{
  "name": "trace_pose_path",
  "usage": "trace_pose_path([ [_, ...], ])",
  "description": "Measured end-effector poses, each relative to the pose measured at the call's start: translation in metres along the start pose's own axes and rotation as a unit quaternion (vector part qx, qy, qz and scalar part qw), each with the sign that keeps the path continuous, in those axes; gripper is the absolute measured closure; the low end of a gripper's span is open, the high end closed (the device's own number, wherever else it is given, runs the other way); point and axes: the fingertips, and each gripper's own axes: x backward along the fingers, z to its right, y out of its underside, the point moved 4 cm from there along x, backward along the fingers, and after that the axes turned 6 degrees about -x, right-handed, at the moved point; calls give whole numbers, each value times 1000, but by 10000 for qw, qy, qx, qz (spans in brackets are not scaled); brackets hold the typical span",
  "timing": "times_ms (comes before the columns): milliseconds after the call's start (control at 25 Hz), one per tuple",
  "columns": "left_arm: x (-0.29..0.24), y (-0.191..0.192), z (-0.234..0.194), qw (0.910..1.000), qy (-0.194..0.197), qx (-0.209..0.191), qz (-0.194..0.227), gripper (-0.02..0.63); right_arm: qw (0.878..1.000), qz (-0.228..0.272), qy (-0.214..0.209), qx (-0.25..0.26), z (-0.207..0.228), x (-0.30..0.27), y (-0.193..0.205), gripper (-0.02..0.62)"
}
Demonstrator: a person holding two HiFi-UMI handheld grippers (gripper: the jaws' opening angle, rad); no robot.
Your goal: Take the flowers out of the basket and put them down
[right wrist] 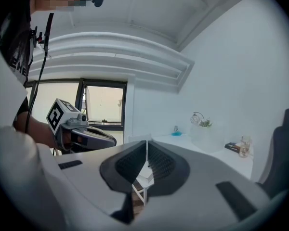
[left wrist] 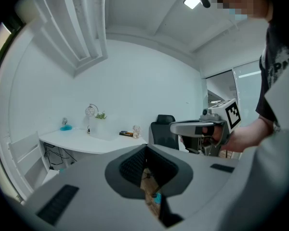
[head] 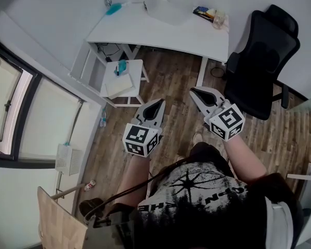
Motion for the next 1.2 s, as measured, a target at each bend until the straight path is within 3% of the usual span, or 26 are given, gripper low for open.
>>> trace_pose_path([
  [560,-42,10,-42,9994,-221,250,-116,595,9994,-129,-264,-194,46,-53,10,577],
  [1200,-181,-24,-114,9977,-592,271,-204,595,9975,-190,-651,-181,185,-137,-14,577],
])
